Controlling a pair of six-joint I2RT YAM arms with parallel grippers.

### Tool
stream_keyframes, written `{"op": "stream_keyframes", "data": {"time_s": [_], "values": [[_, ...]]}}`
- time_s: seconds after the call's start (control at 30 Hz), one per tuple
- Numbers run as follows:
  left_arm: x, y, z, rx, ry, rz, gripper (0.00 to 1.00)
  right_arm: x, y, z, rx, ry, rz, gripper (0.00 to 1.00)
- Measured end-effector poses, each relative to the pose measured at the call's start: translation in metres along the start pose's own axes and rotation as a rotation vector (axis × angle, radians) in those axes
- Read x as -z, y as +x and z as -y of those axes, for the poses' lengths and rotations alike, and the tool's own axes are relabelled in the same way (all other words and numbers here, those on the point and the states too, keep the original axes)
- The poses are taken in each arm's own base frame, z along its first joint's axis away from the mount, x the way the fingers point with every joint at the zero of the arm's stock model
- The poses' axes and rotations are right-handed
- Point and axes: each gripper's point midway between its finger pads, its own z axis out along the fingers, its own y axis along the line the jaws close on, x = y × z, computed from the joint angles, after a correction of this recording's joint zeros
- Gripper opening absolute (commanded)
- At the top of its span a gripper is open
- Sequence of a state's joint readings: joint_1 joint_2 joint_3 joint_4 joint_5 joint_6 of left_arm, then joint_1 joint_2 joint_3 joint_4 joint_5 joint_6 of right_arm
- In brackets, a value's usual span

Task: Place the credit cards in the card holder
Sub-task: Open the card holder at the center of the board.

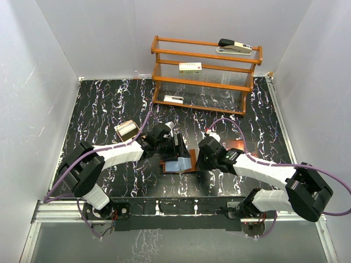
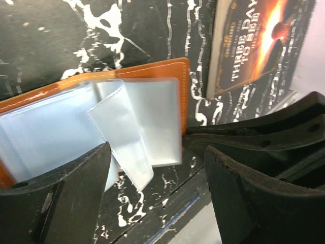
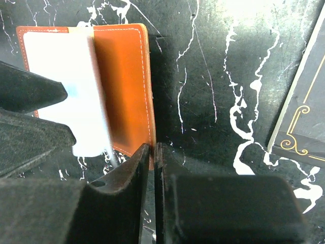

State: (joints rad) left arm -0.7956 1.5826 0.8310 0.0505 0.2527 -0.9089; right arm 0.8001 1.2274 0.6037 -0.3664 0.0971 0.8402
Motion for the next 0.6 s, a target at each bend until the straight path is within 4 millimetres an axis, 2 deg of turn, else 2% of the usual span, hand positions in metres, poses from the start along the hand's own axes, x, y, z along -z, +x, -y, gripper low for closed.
{"op": "stream_keyframes", "data": {"time_s": [0.2, 0.43, 0.5, 0.6], "values": [[0.001, -0.001, 0.021, 0.023, 0.095, -0.008, 0.71, 0.001, 0.000, -0.002, -0.001, -0.010, 0.000, 0.20], [0.002, 0.000, 0.030, 0.030, 0.142, -0.020, 0.71, 0.005, -0.002, -0.003, 0.002, -0.016, 0.006, 0.36], [0.000, 0.000, 0.031, 0.030, 0.148, -0.022, 0.71, 0.009, -0.003, -0.003, 0.005, -0.017, 0.011, 0.38], [-0.004, 0.001, 0.028, 0.035, 0.138, -0.033, 0.71, 0.017, -0.009, -0.006, 0.012, -0.030, 0.031, 0.35]]}}
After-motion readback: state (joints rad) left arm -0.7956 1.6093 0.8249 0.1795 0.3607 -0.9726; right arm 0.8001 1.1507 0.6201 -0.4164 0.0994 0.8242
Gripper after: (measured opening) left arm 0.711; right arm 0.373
